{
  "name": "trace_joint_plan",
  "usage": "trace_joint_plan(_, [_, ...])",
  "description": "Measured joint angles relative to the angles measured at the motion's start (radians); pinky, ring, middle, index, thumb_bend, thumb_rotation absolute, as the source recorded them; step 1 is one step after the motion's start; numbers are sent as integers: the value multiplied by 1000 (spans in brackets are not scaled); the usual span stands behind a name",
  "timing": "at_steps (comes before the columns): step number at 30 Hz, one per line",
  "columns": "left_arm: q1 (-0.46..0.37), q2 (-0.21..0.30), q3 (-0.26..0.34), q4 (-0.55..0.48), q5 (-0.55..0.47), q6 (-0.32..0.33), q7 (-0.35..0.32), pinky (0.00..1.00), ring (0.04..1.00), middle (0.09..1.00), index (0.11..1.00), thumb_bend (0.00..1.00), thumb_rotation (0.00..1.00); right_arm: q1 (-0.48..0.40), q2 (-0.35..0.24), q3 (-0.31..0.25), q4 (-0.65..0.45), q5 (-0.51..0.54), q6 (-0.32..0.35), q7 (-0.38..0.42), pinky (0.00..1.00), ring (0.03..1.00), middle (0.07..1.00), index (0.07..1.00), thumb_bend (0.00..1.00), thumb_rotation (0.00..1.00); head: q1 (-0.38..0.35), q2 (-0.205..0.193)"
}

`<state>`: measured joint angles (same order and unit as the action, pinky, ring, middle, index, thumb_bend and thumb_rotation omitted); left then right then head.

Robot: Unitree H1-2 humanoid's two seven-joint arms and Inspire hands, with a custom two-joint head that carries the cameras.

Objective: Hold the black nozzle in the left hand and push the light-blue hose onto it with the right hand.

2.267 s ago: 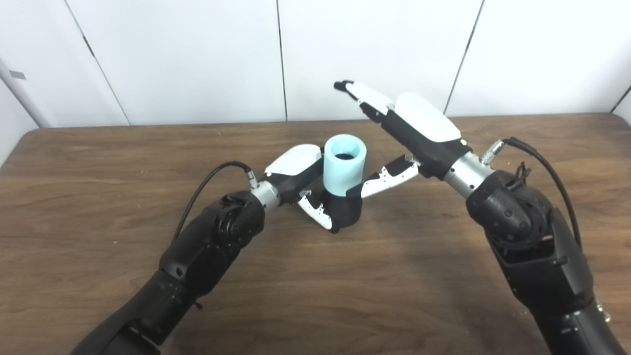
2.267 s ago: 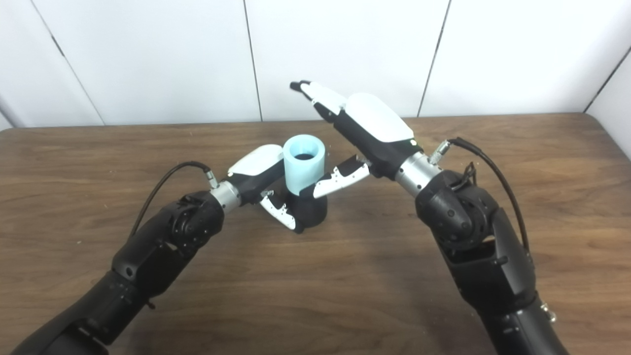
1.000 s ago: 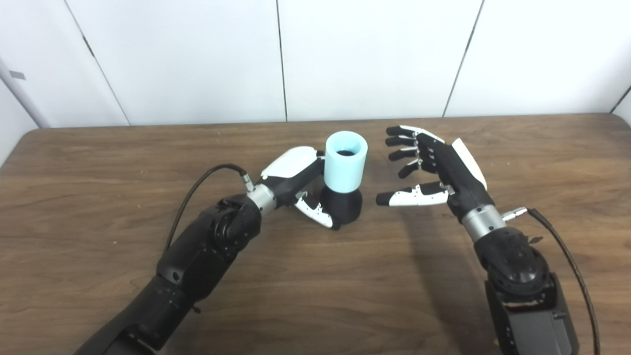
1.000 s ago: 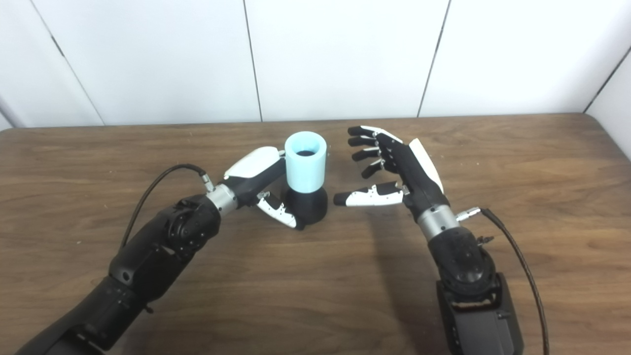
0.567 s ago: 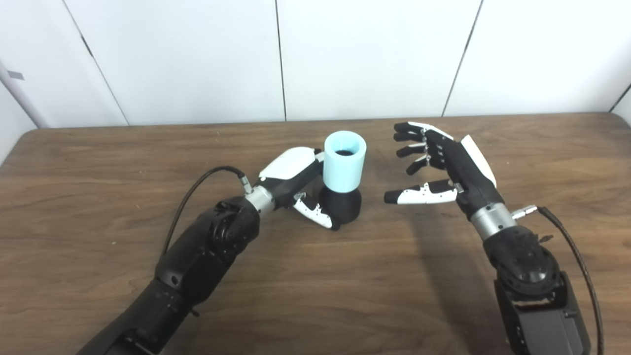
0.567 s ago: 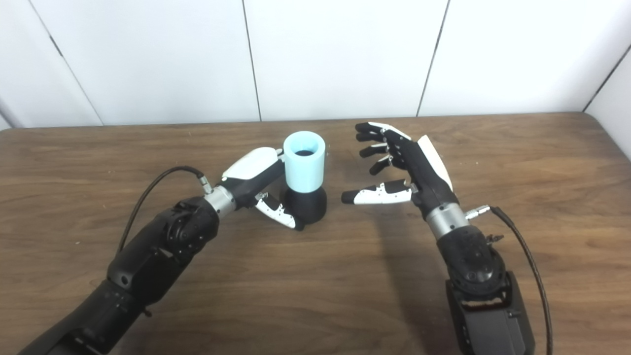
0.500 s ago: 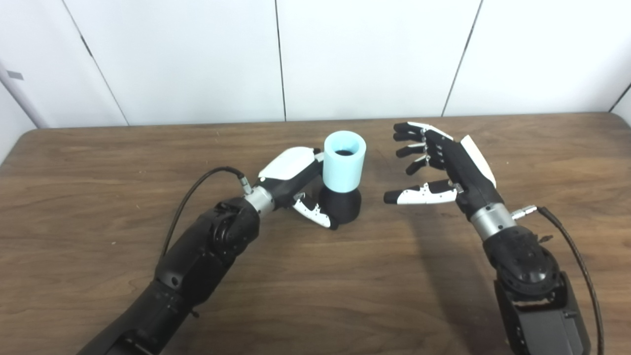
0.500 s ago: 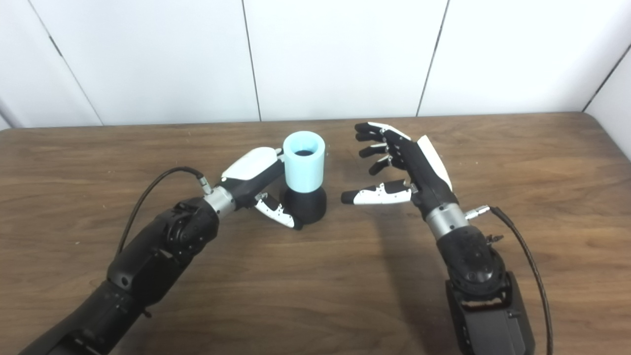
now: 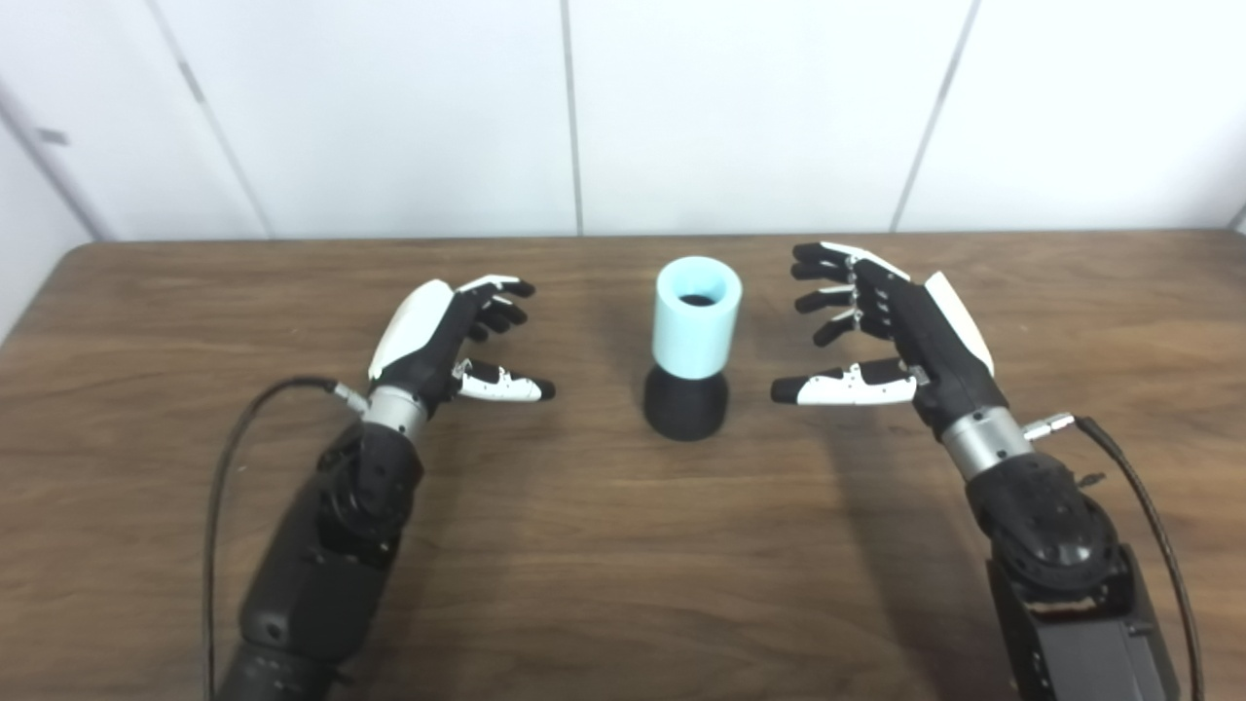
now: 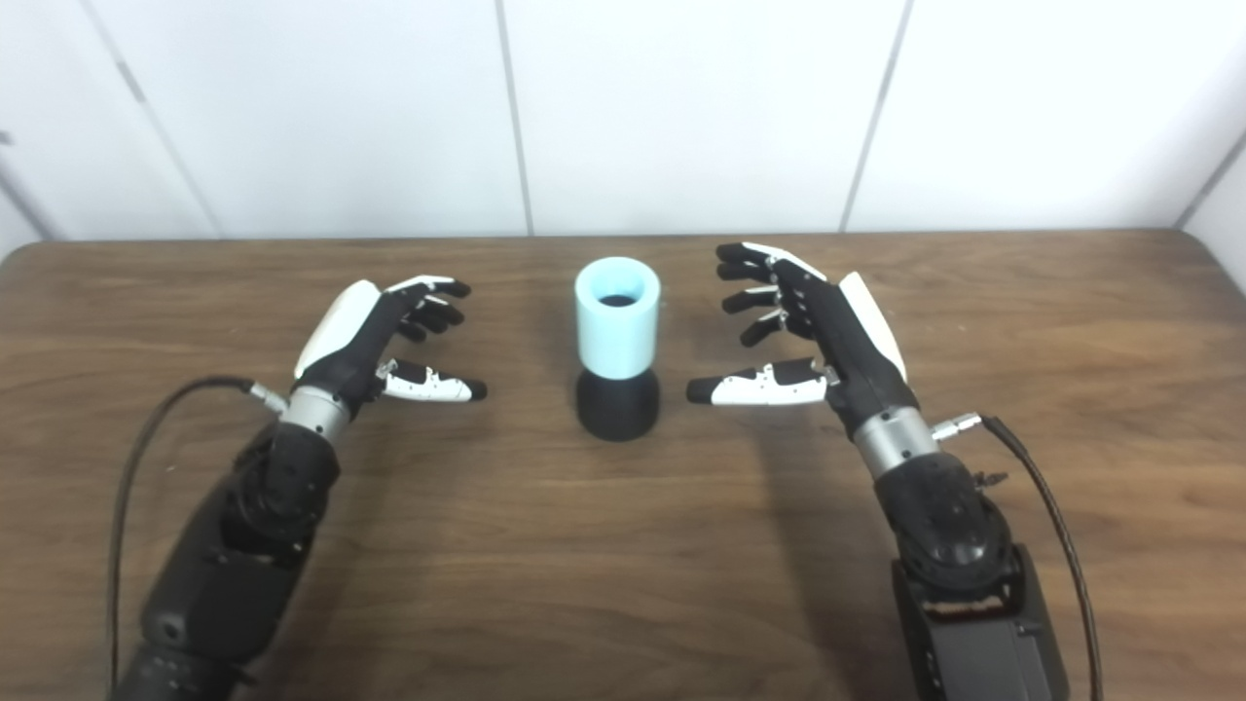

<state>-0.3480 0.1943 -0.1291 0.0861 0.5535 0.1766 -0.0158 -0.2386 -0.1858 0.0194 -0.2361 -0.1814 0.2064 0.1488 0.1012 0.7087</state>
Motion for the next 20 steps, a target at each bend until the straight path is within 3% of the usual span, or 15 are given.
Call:
trace_joint_plan(6, [26,-73,82,-47,-120,11,23,561,629,624,674,591,0,27,1,-17,0,13,-15,-21,517,689,793,798,774,87,2,-5])
trace_joint_plan(9, [42,-103,136,-49,-270,-71,19,519,624,631,666,639,0,30,9,-27,4,19,-19,-38,509,683,782,792,769,120,-3,-5])
trace_joint_plan(12, [63,-103,143,-31,-368,-155,0,514,639,649,666,682,28,30,29,-42,12,22,-20,-65,511,679,764,779,746,203,-14,-9])
trace_joint_plan(14, [68,-98,147,-31,-416,-158,-28,520,649,658,666,707,98,30,52,-55,16,24,-20,-91,527,676,750,765,735,252,-15,-11])
trace_joint_plan(19, [68,-80,166,-76,-550,-149,-99,501,650,656,673,736,179,30,109,-95,38,59,-26,-155,488,639,730,740,691,261,-29,-9])
trace_joint_plan(20, [68,-78,169,-90,-574,-144,-108,492,644,651,672,738,184,30,116,-104,38,71,-29,-163,495,643,730,737,656,326,-29,-9])
